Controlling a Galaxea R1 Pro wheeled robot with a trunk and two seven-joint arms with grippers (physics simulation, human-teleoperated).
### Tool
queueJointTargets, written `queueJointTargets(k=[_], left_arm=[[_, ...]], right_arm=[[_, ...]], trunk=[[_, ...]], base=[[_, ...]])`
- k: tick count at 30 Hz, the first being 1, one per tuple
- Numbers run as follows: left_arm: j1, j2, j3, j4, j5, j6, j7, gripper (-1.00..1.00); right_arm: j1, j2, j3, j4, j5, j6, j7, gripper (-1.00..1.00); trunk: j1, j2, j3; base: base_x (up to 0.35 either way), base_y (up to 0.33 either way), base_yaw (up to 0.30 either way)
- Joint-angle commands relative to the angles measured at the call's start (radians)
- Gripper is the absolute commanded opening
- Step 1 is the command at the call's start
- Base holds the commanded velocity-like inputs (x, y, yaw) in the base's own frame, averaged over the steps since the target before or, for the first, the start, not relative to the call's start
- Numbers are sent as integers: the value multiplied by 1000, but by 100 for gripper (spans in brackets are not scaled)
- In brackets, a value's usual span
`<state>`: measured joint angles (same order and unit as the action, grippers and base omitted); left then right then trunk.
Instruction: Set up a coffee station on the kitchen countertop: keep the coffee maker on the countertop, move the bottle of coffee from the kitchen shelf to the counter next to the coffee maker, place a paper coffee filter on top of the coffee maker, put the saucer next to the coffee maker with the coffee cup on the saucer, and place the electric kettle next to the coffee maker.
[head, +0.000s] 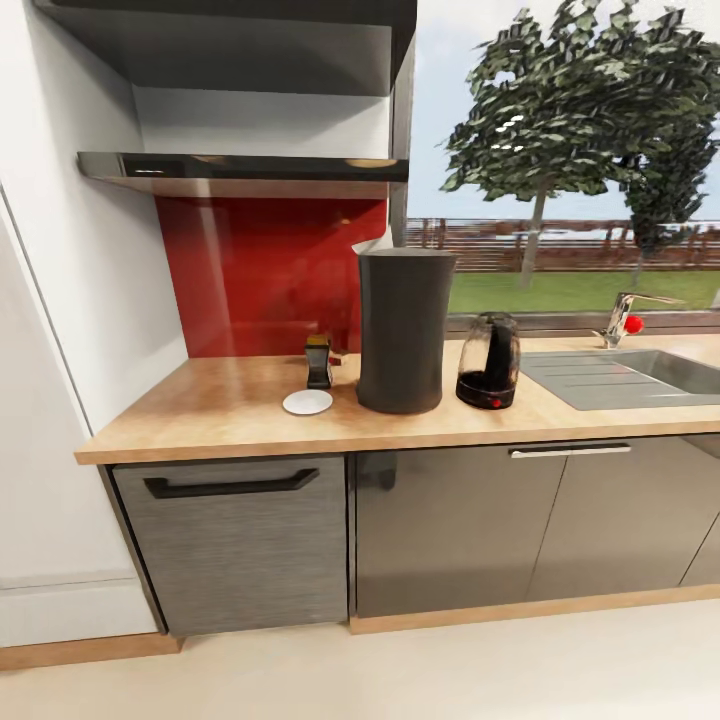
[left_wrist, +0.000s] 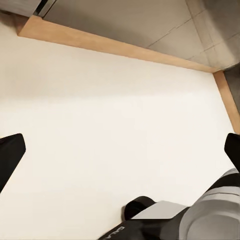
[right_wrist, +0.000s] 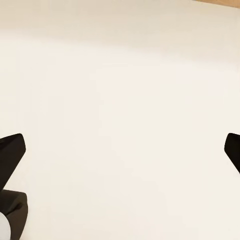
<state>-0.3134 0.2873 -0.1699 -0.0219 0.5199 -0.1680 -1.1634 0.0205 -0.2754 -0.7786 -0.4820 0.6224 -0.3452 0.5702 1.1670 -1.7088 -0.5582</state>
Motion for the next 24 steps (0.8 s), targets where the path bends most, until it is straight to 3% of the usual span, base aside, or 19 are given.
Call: queueJointTargets(k=[1, 14, 24], left_arm=[[0, 0, -8, 0, 6, -9, -1, 100], [3, 0, -5, 0, 6, -8, -1, 100], [3, 0, -5, 0, 6, -8, -1, 100]], right_arm=[[-1, 1, -7, -1, 11, -6, 5, 100], [-1, 1, -7, -1, 11, -6, 5, 100], [-1, 1, -7, -1, 11, -6, 6, 100]], trunk=[[0, 0, -1], [0, 0, -1], [0, 0, -1]], base=[[0, 0, 0], [72, -53, -7], [8, -6, -197]])
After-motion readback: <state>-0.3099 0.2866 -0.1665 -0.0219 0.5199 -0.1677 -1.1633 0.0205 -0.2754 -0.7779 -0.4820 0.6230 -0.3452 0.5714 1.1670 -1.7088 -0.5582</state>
